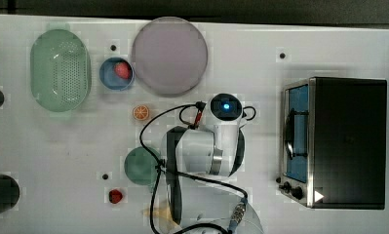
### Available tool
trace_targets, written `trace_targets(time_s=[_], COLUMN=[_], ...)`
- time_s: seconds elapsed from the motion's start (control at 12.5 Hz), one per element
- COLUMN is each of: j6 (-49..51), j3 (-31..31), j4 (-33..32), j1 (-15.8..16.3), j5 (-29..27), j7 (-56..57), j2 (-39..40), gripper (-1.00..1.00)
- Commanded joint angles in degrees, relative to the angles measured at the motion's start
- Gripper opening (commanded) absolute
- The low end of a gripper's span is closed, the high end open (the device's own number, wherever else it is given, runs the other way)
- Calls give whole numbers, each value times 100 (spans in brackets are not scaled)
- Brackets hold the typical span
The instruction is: Pick ketchup from plate and place it on table.
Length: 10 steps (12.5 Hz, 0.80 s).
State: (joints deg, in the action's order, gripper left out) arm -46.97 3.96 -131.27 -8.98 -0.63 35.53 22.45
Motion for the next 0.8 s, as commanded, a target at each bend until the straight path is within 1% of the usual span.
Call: trace_targets(time_s=[0.08,0.24,0.48,0.64,0.8], j6=[188,829,1870,2816,3721], j3=[42,111,195,198,195], j4=[382,723,1548,2076,2463], j1=[9,11,21,20,18], j5=[-62,-63,-34,-28,-28], j7=[-475,-1140,-2275,-3093,-3867], j2=[-923,-1521,-2278,-2582,-2754], gripper=[100,100,100,100,100])
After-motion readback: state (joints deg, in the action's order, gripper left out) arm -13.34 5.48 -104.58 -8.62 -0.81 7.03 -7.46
